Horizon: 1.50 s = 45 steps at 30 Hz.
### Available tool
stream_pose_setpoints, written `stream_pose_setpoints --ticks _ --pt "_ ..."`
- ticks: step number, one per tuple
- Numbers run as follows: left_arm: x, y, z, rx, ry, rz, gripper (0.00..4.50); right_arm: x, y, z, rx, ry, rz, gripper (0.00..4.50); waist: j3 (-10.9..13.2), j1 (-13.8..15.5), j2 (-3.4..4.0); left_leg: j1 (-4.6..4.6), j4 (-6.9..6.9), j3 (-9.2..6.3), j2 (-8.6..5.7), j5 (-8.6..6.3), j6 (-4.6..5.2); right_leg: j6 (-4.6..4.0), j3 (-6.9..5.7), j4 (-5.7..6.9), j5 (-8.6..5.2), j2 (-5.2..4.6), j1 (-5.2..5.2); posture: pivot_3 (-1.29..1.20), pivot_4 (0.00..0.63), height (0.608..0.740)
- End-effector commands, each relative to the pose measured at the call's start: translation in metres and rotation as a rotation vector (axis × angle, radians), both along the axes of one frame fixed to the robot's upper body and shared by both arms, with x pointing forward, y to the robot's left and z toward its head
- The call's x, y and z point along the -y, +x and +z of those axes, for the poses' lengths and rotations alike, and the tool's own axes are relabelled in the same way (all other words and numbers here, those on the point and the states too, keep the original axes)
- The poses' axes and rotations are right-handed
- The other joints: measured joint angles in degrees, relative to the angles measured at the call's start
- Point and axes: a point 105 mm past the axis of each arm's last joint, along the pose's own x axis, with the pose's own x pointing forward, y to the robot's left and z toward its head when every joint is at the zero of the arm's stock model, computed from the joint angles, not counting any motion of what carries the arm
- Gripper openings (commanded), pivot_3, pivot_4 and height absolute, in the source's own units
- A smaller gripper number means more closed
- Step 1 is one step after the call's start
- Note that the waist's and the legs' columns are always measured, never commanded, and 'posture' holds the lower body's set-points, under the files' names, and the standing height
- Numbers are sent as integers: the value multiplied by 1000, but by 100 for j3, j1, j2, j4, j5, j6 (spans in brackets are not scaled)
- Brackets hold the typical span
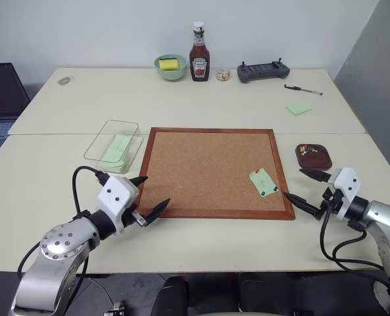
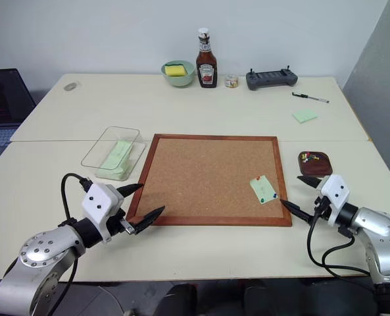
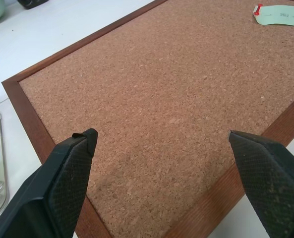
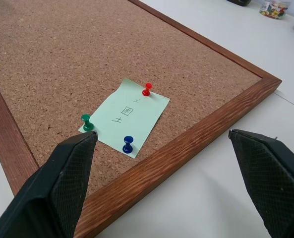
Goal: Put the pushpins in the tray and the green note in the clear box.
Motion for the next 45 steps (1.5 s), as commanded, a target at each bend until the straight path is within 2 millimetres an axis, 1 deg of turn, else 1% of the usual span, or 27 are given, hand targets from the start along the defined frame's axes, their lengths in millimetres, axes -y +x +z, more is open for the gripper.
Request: stream_pose_setpoints --ticks 1,3,11,13,15,17,19,20,26,30,32,37,39,41,45 --pt "5 0 17 78 -14 -19 4463 -2 0 14 63 1 9 4500 0 -1 0 0 0 0 0 0 0 0 0 0 0 0 0 0 150 740" --pt "6 1 22 73 -65 -11 4463 -3 0 15 64 0 12 4500 0 -1 0 1 0 0 0 0 0 0 0 0 0 0 0 0 150 740" --pt "9 7 24 64 -56 4 4463 -11 3 16 75 5 22 4500 0 -4 0 1 0 0 0 0 0 0 0 0 0 1 0 0 150 740" --pt "9 9 29 85 -79 7 4463 -13 3 17 79 8 27 4500 0 -1 0 0 0 0 0 0 0 0 0 0 0 0 0 0 150 740" --pt "10 10 33 107 -89 -6 4463 -15 3 19 83 10 34 4500 0 -1 0 0 0 0 0 0 0 0 0 0 0 0 0 0 150 740" --pt "13 10 32 104 -95 -33 4463 -15 4 20 74 12 32 4500 0 -2 0 0 0 0 0 0 0 0 0 0 0 0 0 0 150 740" --pt "18 9 32 103 -94 -69 4088 -13 7 21 77 -12 9 4500 0 -4 0 1 0 0 0 0 0 0 0 0 0 0 0 0 150 740" --pt "19 9 31 105 -92 -77 4038 -13 8 21 80 -20 2 4500 0 -2 0 1 0 0 0 0 0 0 0 0 0 0 0 0 150 740" --pt "29 12 31 107 -114 -125 2886 -17 6 26 70 -10 52 4500 0 0 0 0 0 0 -1 0 0 0 0 0 0 0 0 0 150 740" --pt "41 11 29 107 -118 -187 2143 -18 0 25 50 -2 66 4500 0 2 0 0 0 0 0 0 0 0 -1 0 0 0 0 0 150 740" --pt "45 11 28 96 -117 -213 1699 -20 -4 24 38 3 71 4500 0 3 0 -2 0 -1 -1 0 0 0 -1 -1 0 0 -1 0 150 740" --pt "52 18 23 83 -103 -251 760 -23 -13 25 23 11 79 4500 0 6 0 -1 0 -2 -1 0 0 0 -2 0 0 1 0 0 150 740" --pt "53 20 21 78 -101 -259 231 -24 -14 26 22 16 79 4500 0 -3 0 -1 1 0 -1 0 0 0 0 0 0 0 0 0 150 740" --pt "58 26 17 61 -104 -278 57 -25 -15 28 24 26 72 4500 0 -4 0 -1 1 0 -1 0 0 0 0 0 0 1 0 0 150 740" --pt "68 42 13 53 -144 -280 57 -23 -9 36 49 75 16 4500 0 10 0 -1 2 -2 -3 0 0 1 -2 0 0 0 2 0 150 740"
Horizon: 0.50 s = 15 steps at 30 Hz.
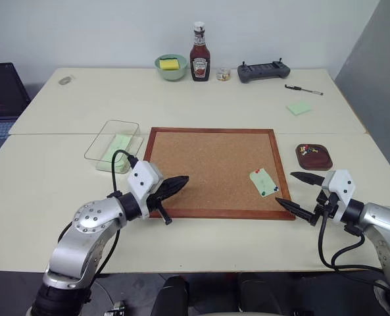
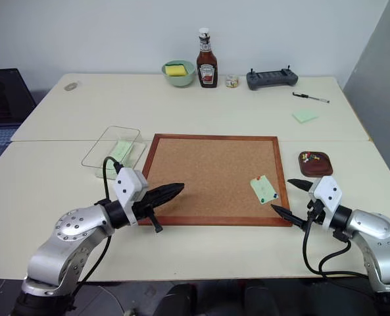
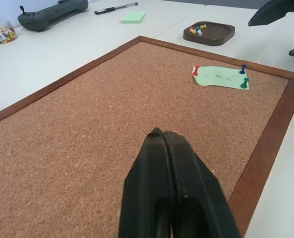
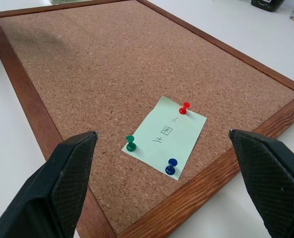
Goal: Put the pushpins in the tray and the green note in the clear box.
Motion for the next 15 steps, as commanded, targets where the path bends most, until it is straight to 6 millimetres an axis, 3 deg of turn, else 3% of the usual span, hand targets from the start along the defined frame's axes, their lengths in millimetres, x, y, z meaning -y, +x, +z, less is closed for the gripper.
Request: stream_pose_setpoints --ticks 1,8,15 --pt "14 14 3 19 -43 -28 57 1 6 24 84 63 -48 4500 1 1 -2 -2 2 0 0 0 0 1 0 0 0 0 -1 0 150 740" --pt "49 37 -8 -23 -89 -116 57 -2 11 18 28 74 -80 4500 0 -2 -1 -2 1 1 0 0 0 0 0 0 0 0 -2 0 150 740" --pt "65 56 -29 -55 -55 -146 57 -14 15 20 -10 84 -95 4500 0 -16 -1 -4 2 1 0 1 0 0 0 4 0 1 -7 0 150 740"
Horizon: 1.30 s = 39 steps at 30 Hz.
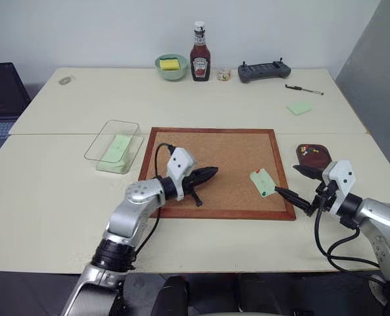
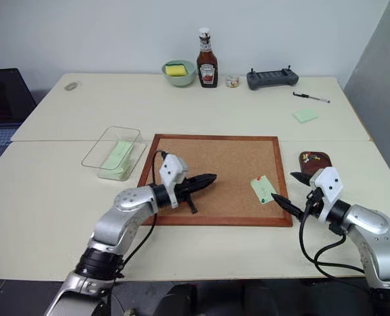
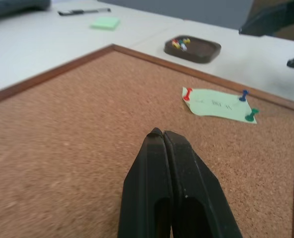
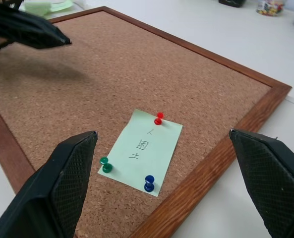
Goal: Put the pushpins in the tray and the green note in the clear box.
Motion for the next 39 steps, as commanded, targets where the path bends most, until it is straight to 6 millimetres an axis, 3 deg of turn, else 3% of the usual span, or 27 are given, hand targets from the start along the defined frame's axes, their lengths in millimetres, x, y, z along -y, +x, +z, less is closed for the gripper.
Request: stream_pose_setpoints --ticks 1,5,10,21,26,39 --pt "8 9 -2 32 17 -22 57 -14 1 15 35 -6 29 4500 0 1 0 1 0 -1 -1 0 0 0 0 2 0 0 1 0 150 740" --pt "12 18 -15 3 18 -4 57 -22 8 17 36 -16 53 4500 0 4 0 1 3 0 -3 0 0 0 0 1 0 0 2 0 150 740" --pt "19 16 -32 -4 66 -40 57 -27 24 17 21 -28 70 4500 -3 12 5 3 6 -2 -5 0 0 1 -2 2 0 -2 5 0 150 740" --pt "23 11 -39 -21 50 -36 57 -39 48 -1 -40 -88 126 4500 -6 23 8 4 9 -8 -9 0 0 2 -4 2 1 -4 10 0 150 740" --pt "23 10 -38 -24 46 -31 0 -42 54 -5 -44 -98 140 3678 -7 20 9 4 10 -9 -9 1 0 2 -5 3 1 -5 9 0 150 740" --pt "23 8 -38 -22 46 -29 0 -36 66 -14 -40 -189 127 650 -7 15 9 3 9 -9 -10 1 0 1 -5 3 1 -5 8 0 150 740"
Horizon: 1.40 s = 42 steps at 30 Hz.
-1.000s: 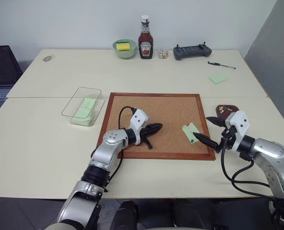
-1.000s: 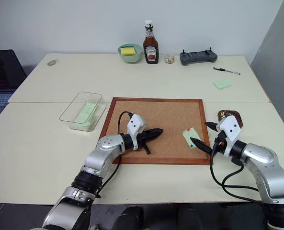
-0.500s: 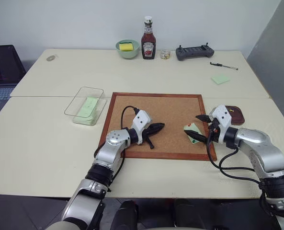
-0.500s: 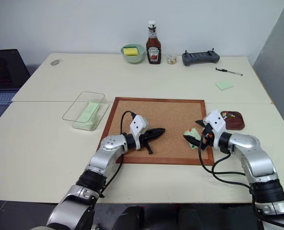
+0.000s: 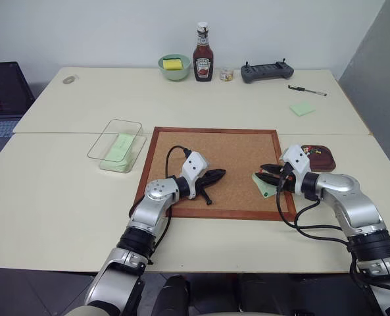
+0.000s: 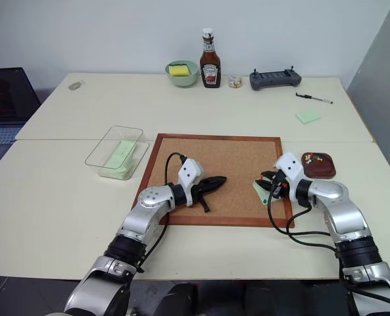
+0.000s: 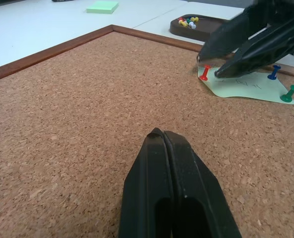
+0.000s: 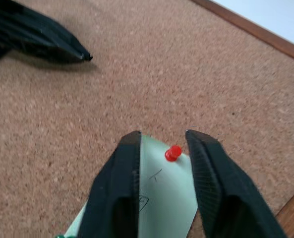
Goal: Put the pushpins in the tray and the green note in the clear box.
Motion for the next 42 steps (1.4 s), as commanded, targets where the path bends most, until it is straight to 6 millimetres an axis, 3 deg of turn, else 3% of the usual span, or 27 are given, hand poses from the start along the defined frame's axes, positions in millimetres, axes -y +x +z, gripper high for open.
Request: stream_pose_setpoints --ticks 1,3,22,30,36,42 --pt "3 -8 -16 -55 17 -9 0 1 6 12 60 -26 8 445 0 0 0 0 0 0 0 0 0 0 0 0 0 0 0 0 150 740" --pt "3 -8 -16 -56 17 -9 0 1 6 12 66 -37 10 77 0 -1 0 0 0 0 0 0 0 0 0 0 0 0 0 0 150 740" --pt "1 -8 -21 -50 43 1 0 -6 -1 39 146 7 60 77 0 -7 1 0 0 0 1 0 0 0 0 0 0 0 0 0 150 740" --pt "0 -9 -22 -52 49 2 0 0 -6 50 159 5 51 77 -1 1 1 0 0 -1 0 0 0 0 0 0 0 0 0 0 150 740" --pt "1 -10 -23 -54 47 -1 0 35 -2 70 202 8 -72 77 -1 4 1 0 0 0 0 0 0 0 1 -1 0 -1 1 0 150 740" --pt "2 -10 -24 -55 47 -5 0 99 10 59 255 -251 -286 77 -1 5 2 1 -1 2 0 0 0 0 0 -2 0 -1 2 0 150 740"
